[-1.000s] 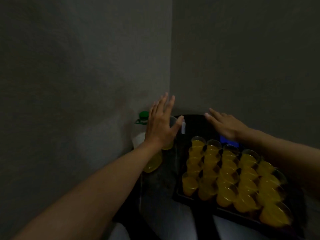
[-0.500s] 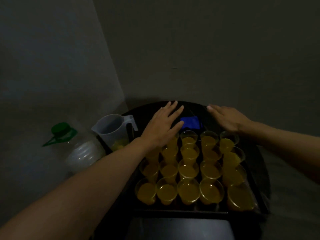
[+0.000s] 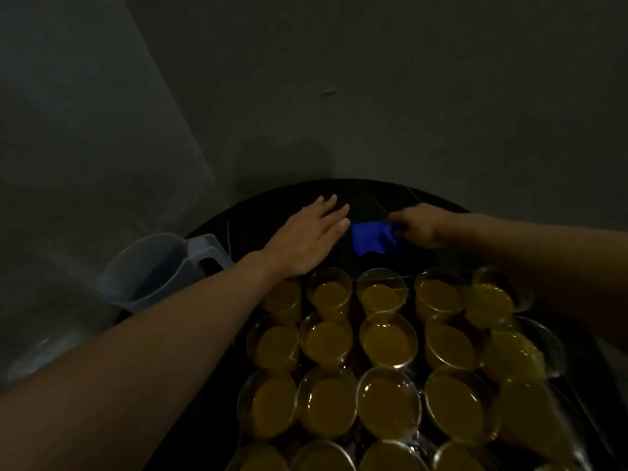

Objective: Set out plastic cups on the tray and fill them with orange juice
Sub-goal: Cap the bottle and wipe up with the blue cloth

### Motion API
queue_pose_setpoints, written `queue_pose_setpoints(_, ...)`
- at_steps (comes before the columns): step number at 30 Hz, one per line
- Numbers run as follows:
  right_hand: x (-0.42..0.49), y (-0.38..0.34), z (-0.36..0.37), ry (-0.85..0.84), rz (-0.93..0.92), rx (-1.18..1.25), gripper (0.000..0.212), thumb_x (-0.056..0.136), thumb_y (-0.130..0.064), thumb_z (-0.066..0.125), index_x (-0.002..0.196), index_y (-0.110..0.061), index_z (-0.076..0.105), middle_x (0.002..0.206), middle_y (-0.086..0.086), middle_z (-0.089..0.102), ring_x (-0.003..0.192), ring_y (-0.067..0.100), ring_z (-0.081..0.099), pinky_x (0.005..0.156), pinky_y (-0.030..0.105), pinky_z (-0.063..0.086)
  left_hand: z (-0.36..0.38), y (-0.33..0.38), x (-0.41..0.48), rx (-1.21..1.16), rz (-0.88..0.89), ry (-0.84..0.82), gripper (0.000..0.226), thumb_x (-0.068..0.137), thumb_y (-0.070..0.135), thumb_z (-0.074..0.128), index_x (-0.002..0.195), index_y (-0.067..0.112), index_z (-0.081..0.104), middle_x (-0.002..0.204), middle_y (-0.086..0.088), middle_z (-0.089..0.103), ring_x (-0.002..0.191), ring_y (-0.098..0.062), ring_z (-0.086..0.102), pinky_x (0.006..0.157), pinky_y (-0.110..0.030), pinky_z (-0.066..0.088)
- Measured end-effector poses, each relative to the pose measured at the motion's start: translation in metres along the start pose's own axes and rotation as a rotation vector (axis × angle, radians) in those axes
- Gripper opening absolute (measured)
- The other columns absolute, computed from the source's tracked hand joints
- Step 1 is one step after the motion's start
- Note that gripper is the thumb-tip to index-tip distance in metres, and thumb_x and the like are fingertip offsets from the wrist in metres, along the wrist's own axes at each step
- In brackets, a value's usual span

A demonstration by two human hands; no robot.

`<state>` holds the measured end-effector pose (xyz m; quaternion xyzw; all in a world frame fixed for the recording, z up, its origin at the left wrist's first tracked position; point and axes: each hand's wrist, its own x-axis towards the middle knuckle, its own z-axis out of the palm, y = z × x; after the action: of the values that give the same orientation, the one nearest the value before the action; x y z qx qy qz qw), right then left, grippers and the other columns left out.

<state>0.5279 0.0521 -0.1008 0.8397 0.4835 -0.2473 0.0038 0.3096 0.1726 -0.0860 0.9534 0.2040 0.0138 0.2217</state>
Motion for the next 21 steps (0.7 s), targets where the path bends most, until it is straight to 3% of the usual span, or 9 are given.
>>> queue_pose_setpoints(4, 0.037, -0.008, 0.012, -0.022, 0.042, -0.010, 0.064, 0.101, -0.024, 0.052, 0.158, -0.025, 0.022, 0.150, 0.015, 0.043, 0.131, 0.031, 0.049, 0.108, 0.043, 0.042, 0.005, -0.028, 0.009, -0.068, -0.068, 0.068, 0.054, 0.109, 0.048, 0.022, 0.158, 0.029, 0.027, 0.169, 0.005, 0.013, 0.156, -0.013, 0.005, 0.127, -0.045, 0.010)
queue_pose_setpoints(7, 0.055, -0.013, 0.021, -0.008, 0.040, -0.089, 0.069, 0.096, -0.030, 0.062, 0.155, -0.020, 0.028, 0.149, 0.014, 0.040, 0.131, 0.033, 0.047, 0.108, 0.044, 0.043, 0.011, -0.045, 0.013, -0.099, -0.097, 0.063, 0.055, 0.108, 0.051, 0.020, 0.158, 0.030, 0.028, 0.169, 0.005, 0.015, 0.156, -0.013, 0.006, 0.127, -0.045, 0.010)
queue_pose_setpoints(11, 0.066, -0.016, 0.017, 0.057, 0.086, 0.008, 0.050, 0.090, -0.022, 0.070, 0.135, -0.013, 0.051, 0.133, 0.015, 0.053, 0.116, 0.030, 0.056, 0.098, 0.043, 0.049, 0.015, -0.051, 0.021, -0.157, -0.116, 0.076, 0.055, 0.108, 0.051, 0.019, 0.158, 0.029, 0.029, 0.169, 0.004, 0.016, 0.156, -0.014, 0.007, 0.126, -0.042, 0.010)
queue_pose_setpoints(17, 0.056, -0.023, 0.007, 0.205, 0.003, 0.214, 0.037, 0.096, -0.021, 0.062, 0.132, -0.011, 0.056, 0.131, 0.014, 0.056, 0.118, 0.030, 0.057, 0.089, 0.037, 0.045, 0.006, -0.038, 0.022, -0.258, -0.137, 0.155, 0.053, 0.110, 0.045, 0.024, 0.158, 0.023, 0.030, 0.168, -0.001, 0.018, 0.155, -0.016, 0.011, 0.126, -0.038, 0.011)
queue_pose_setpoints(21, 0.021, -0.043, -0.019, 0.245, -0.134, 0.300, 0.030, 0.096, -0.017, 0.063, 0.124, -0.009, 0.060, 0.126, 0.014, 0.061, 0.111, 0.028, 0.058, 0.094, 0.040, 0.046, -0.012, -0.025, 0.013, -0.378, -0.218, 0.169, 0.059, 0.107, 0.035, 0.046, 0.160, 0.022, 0.024, 0.168, -0.002, 0.019, 0.153, -0.015, 0.018, 0.118, -0.023, 0.014)
